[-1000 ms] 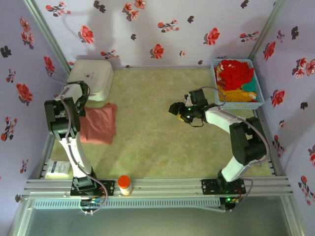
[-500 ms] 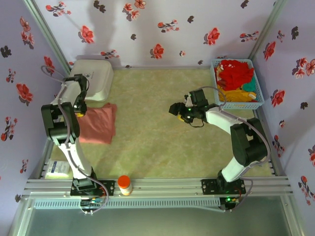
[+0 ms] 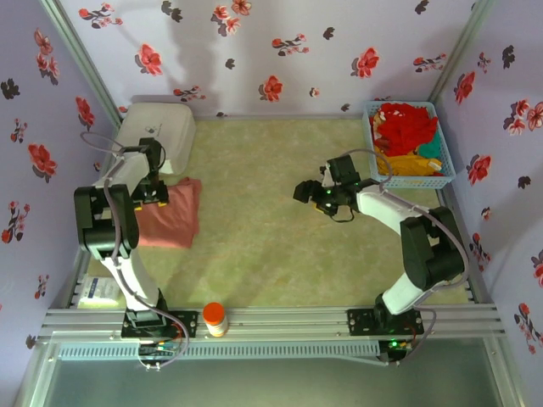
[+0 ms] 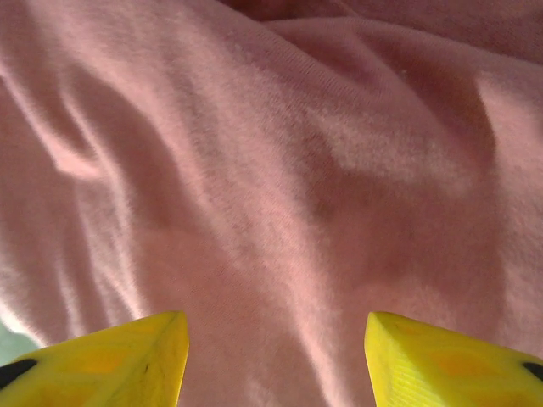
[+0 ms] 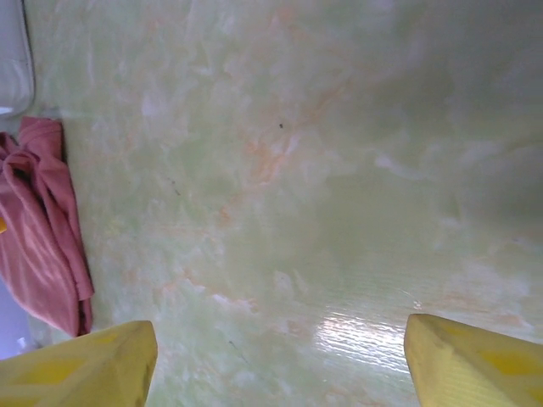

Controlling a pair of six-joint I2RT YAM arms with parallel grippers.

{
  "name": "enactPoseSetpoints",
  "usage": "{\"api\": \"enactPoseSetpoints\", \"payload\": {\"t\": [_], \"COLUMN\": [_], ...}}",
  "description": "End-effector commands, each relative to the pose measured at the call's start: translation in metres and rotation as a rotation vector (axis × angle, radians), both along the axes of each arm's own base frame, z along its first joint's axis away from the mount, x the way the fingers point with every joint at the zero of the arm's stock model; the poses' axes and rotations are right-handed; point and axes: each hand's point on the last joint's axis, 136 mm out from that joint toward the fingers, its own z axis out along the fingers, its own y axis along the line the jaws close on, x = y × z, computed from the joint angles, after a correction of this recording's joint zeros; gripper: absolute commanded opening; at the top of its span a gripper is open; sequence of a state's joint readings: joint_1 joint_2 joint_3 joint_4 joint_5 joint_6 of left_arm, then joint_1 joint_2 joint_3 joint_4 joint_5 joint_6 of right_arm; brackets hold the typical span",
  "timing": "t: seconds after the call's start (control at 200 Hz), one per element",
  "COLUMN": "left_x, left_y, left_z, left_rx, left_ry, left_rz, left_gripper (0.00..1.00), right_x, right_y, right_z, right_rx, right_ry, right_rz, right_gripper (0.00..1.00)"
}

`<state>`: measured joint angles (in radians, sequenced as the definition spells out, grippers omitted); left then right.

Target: Fold and stack the t-shirts

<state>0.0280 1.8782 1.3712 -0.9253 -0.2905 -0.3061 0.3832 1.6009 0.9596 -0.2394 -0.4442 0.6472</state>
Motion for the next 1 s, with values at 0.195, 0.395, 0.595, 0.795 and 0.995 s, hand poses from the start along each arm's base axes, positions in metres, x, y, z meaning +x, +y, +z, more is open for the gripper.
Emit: {"api": "enactPoseSetpoints", "payload": {"t": [0.195,0.395,0.595,0.795,0.995], "left_x": [0.005,0.014,0.031,0.042,0.045], "left_y": [0.002,-0.005,-0.019,-0.035,-0.040], "left_z": [-0.027,0.016,0.073,0.117,0.135], "left_rx": [0.010,0.020,0.025,0.033,0.062], "left_ry": [0.011,-0.102,-0.299,-0.490,-0.728], "left_rz": [0.032,0.001,-0.060,-0.184,-0.272], "left_gripper": [0.58,0.62,0.69,0.85,0.86], "right_x": [-0.004,0.001,0.012,0.020,0.025], "right_y": [-0.028,-0.055,-0.087,-0.136,-0.168], "right_z": [0.007,0.024,0.049,0.065,0.068], "right_rx": [-0.134,-0.264,-0.405,-0.614,-0.804], "right_ry": [-0.058,-0.149,-0.272,-0.387,-0.491], "right_rz": [-0.024,-0.061,-0.118,-0.211,-0.235], "right_gripper": [0.79,0.91,0.98,0.99,0.99]}}
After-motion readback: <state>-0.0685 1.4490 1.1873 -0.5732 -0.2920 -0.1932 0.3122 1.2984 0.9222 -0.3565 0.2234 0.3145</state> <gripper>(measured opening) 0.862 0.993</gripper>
